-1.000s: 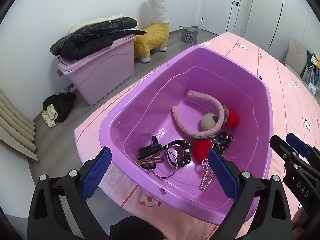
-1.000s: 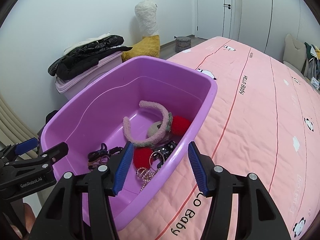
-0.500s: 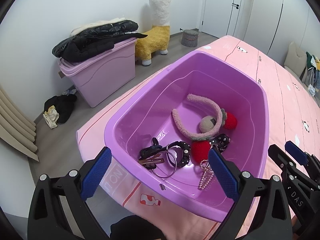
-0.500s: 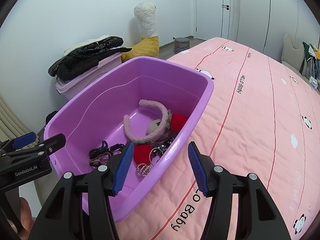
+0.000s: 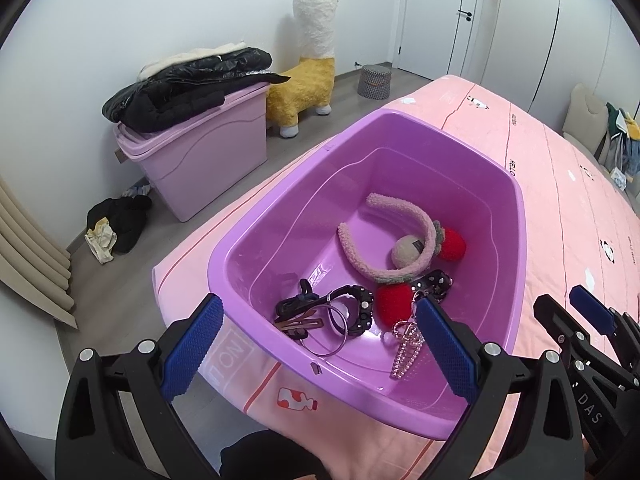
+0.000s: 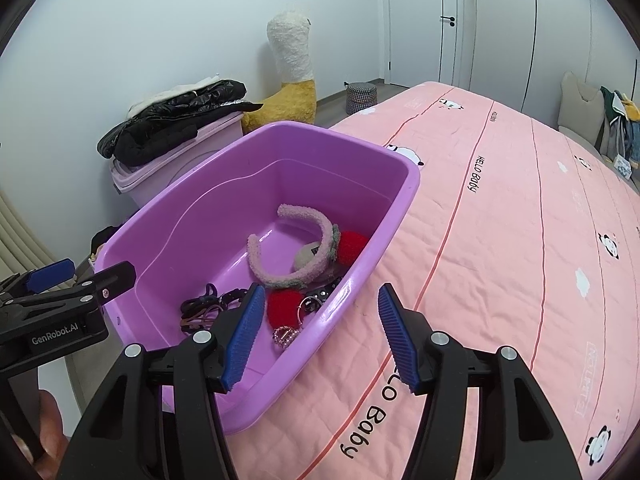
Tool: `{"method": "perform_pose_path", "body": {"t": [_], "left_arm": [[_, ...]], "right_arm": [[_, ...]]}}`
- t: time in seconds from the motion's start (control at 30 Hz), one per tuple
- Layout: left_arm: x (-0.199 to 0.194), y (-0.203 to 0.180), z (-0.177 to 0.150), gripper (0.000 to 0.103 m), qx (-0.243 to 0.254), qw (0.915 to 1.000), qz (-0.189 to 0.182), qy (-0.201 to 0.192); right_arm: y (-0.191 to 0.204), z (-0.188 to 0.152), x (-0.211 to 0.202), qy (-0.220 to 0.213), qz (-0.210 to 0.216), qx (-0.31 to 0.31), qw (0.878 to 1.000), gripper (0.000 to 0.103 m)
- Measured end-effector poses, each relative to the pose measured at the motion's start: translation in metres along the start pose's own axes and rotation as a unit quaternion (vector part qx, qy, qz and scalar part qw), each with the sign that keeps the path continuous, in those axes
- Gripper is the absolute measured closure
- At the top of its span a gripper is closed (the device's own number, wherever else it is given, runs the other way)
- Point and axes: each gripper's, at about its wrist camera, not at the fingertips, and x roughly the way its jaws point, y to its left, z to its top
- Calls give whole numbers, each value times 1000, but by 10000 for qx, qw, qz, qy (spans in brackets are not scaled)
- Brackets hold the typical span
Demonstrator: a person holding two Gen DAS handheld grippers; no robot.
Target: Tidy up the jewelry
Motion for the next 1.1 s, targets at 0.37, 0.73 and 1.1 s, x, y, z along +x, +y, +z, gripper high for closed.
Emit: {"method": "perform_pose_path", "body": {"t": [0.37,0.73,1.1], "left_arm": [[-6,-5,0,8,66,10000,-20,-46],[-25,-6,4,8,80,9999,-6,-143],[-57,-11,10,7,150,9994,-1,-299]], "right_arm": [[-2,0,-6,-59,-8,7,10000,46],[4,5,-28,-163,-30,-57,9998,46],[0,9,-55,-234,-56,1,9997,46]]}}
